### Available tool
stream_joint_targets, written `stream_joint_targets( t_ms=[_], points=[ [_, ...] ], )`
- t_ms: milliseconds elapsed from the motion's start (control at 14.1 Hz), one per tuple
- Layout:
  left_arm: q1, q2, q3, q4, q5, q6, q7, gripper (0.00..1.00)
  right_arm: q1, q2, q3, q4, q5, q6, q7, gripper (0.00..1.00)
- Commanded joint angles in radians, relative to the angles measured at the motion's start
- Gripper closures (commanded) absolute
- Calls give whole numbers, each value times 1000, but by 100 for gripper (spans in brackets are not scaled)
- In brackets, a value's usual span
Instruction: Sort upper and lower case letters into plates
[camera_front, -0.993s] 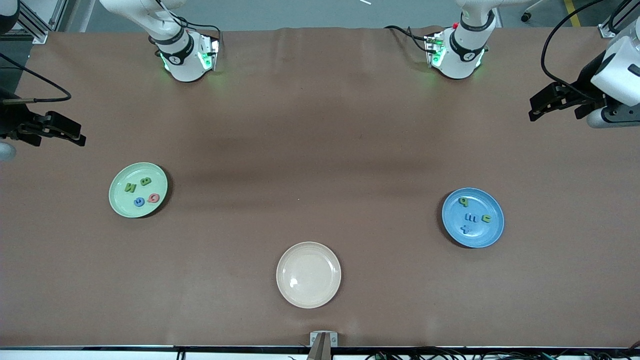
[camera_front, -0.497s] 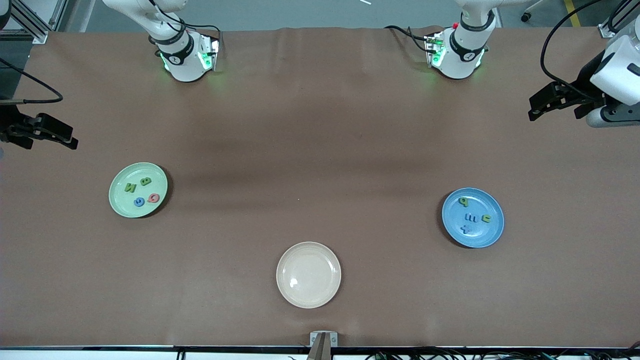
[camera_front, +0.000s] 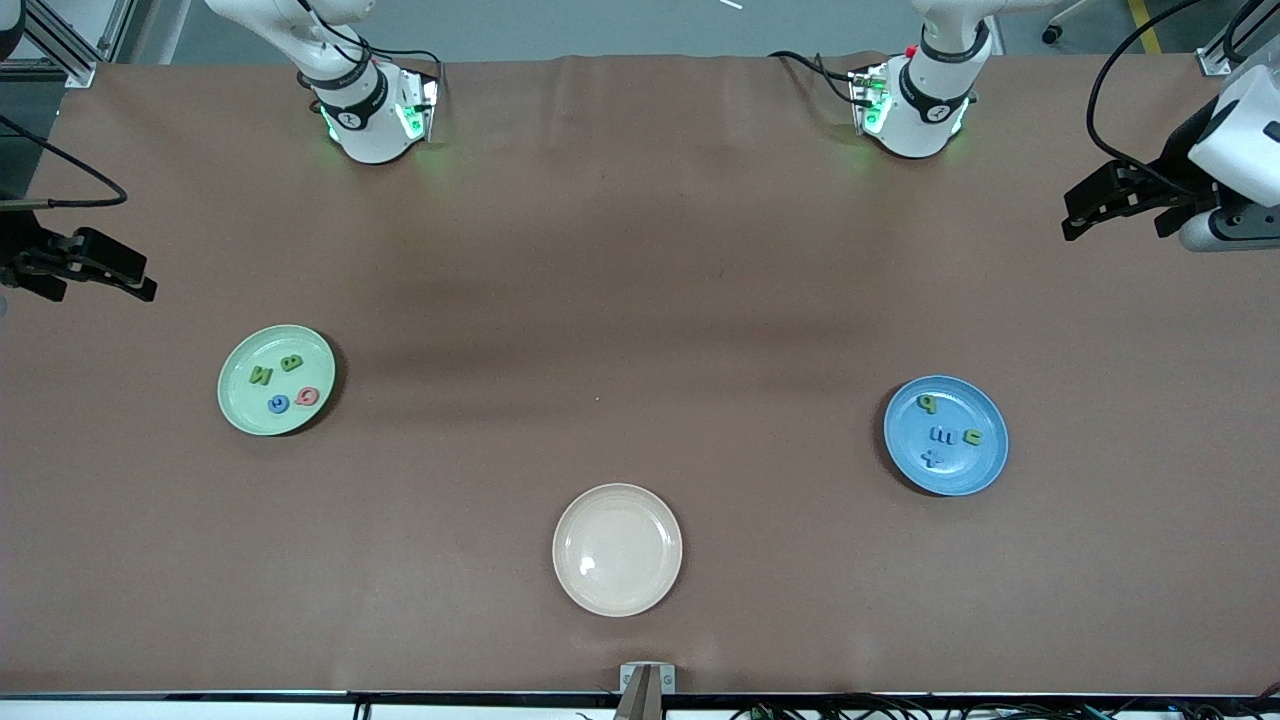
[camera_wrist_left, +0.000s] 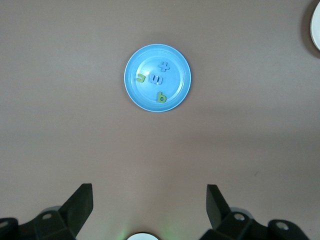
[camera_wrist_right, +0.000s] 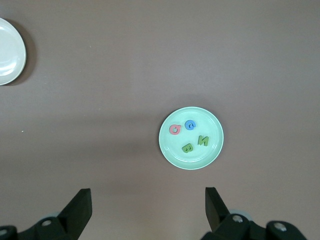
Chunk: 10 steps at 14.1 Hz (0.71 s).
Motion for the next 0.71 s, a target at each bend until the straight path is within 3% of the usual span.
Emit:
stream_joint_targets(
  t_ms=[0,639],
  points=[
    [4,-17,3,-1,12,5,28,0,-5,-17,22,28,-16,-1,15,0],
    [4,-13,10,22,23,2,24,0,-14,-14,11,39,-11,2,6,0]
  ],
)
